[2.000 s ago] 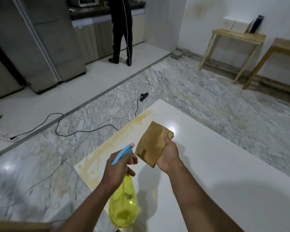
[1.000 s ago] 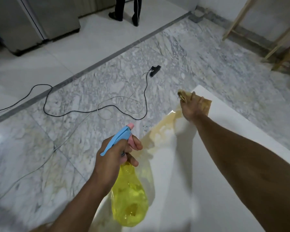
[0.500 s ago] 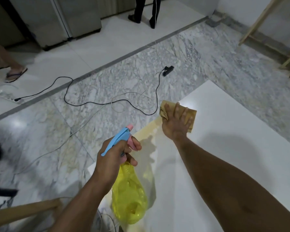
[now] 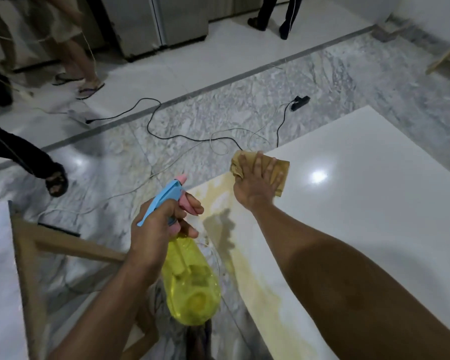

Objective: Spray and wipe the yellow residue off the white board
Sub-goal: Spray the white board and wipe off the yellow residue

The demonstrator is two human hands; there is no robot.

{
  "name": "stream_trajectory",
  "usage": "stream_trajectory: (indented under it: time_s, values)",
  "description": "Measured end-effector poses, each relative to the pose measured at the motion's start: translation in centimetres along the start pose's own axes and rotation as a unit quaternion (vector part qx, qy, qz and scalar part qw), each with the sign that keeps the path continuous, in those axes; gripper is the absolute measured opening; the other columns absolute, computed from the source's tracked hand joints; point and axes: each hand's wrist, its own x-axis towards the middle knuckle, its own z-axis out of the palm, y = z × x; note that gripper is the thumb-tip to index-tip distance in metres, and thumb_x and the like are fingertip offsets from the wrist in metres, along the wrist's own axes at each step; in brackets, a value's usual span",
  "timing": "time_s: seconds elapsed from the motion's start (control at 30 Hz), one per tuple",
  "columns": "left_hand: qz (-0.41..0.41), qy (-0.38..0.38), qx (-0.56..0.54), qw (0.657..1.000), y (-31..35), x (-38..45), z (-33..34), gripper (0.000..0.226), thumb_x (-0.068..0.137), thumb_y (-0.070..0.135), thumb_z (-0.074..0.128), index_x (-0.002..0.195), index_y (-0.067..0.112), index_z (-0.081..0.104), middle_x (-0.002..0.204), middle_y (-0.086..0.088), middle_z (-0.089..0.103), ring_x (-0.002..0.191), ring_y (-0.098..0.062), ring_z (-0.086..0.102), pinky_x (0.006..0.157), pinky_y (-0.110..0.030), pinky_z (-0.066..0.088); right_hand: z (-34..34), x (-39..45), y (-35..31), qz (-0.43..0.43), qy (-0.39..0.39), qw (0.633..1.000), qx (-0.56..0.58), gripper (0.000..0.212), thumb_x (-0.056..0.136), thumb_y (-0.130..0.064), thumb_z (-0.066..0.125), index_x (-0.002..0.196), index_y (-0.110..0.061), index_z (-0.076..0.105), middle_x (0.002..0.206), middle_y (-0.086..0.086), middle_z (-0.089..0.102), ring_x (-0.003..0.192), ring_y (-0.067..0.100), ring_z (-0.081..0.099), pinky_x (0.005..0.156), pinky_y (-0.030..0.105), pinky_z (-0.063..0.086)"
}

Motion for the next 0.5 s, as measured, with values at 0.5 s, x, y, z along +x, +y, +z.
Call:
stream_trajectory:
  time_s: [0.5]
  values:
    - [-0.045,0.013,0.039,0.998,0.8,-3.4,-8.8,0.034,0.066,0.018,0.049,0.085,-0.002,0.069,0.096,-0.013,0.076,0.055,-0.026,0.064,0.069,-0.041,0.046,6.1,-11.8,-13.3,-0.1,-0.073,0.992,0.032,0.067,0.103,-0.053,0.03,0.16,-0.045,-0.005,0.168,-0.004,-0.029,0.151,0.035,-0.034,0.12,0.061,-0.021]
